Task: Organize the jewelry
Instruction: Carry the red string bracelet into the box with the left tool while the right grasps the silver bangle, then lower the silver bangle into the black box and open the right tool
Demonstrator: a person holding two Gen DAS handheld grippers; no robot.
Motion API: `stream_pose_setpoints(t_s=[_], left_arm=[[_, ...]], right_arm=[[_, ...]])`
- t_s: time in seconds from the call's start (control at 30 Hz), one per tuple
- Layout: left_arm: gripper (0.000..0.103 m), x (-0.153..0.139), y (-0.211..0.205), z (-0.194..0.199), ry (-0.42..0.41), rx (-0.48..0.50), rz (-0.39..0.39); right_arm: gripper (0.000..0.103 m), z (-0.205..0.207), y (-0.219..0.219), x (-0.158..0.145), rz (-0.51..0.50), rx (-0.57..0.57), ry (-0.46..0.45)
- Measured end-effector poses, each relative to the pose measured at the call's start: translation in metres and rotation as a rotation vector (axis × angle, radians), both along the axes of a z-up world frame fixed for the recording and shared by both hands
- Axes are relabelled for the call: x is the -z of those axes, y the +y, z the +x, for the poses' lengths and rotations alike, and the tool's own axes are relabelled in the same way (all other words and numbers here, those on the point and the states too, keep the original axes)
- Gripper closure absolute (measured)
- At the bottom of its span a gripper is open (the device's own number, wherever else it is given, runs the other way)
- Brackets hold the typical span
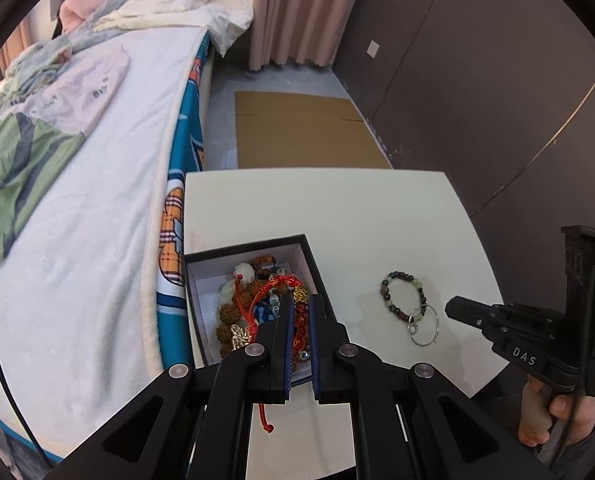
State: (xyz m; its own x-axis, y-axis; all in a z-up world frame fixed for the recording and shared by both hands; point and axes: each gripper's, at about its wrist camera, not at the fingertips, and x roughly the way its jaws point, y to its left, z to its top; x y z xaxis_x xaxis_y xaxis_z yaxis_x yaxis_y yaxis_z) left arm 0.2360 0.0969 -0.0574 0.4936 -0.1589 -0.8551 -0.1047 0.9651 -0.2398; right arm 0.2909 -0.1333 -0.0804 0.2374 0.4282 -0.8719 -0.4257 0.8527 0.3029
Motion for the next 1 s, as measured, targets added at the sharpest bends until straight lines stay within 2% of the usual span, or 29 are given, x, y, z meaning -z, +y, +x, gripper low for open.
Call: stream_pose_setpoints(t_s=[0.07,0.1,0.13,0.17,0.27,0.4,0.5,0.57,0.6,0.63,0.7,0.8,0.97,1.0], left_arm=[[0.096,0.005,0.001,0.001,0.006,0.003,-0.001],[0.096,0.007,0.002,0.002,0.007,0.003,-0.002],[0.096,0.008,0.002,0.002,0.007,0.004,-0.004],[0.096,0.010,0.003,0.003,0.008,0.004,-0.006],[0.096,0.015,0.006,0.006,0.011,-0.001,-0.007],[0.096,0.024,0.008,0.010,0.024,-0.010,-0.017],[0.096,0.029,0.008,0.012,0.031,-0.016,-0.022],[0.096,0.031,0.009,0.013,0.035,-0.014,-0.024],[0.096,0.032,0.009,0.012,0.035,-0.012,-0.021],[0.096,0.031,0.008,0.012,0.036,-0.010,-0.018],[0.096,0.031,0.009,0.012,0.037,-0.007,-0.015],[0.096,0.031,0.010,0.012,0.038,-0.006,-0.014],[0.096,0.035,0.011,0.015,0.060,-0.007,-0.015],[0.095,0.035,0.012,0.015,0.062,-0.006,-0.025]], right_arm=[[0.094,0.000,-0.002,0.008,-0.027,-0.025,0.030],[0.085,0.000,-0.001,0.012,-0.039,-0.038,0.038],[0.071,-0.002,0.001,0.018,-0.060,-0.057,0.048],[0.066,-0.003,0.002,0.022,-0.078,-0.069,0.056],[0.065,-0.002,-0.002,0.033,-0.130,-0.068,0.057],[0.065,0.008,-0.019,0.041,-0.148,0.008,0.067],[0.065,0.011,-0.018,0.046,-0.167,0.012,0.075],[0.055,0.009,-0.009,0.048,-0.200,-0.017,0.066],[0.045,0.007,-0.003,0.049,-0.231,-0.031,0.054],[0.040,0.006,0.000,0.048,-0.252,-0.039,0.040],[0.039,0.003,0.007,0.048,-0.273,-0.057,0.013],[0.039,0.004,0.010,0.050,-0.275,-0.064,0.019],[0.040,0.001,0.022,0.062,-0.364,-0.088,0.008],[0.051,0.000,0.022,0.061,-0.366,-0.086,0.004]])
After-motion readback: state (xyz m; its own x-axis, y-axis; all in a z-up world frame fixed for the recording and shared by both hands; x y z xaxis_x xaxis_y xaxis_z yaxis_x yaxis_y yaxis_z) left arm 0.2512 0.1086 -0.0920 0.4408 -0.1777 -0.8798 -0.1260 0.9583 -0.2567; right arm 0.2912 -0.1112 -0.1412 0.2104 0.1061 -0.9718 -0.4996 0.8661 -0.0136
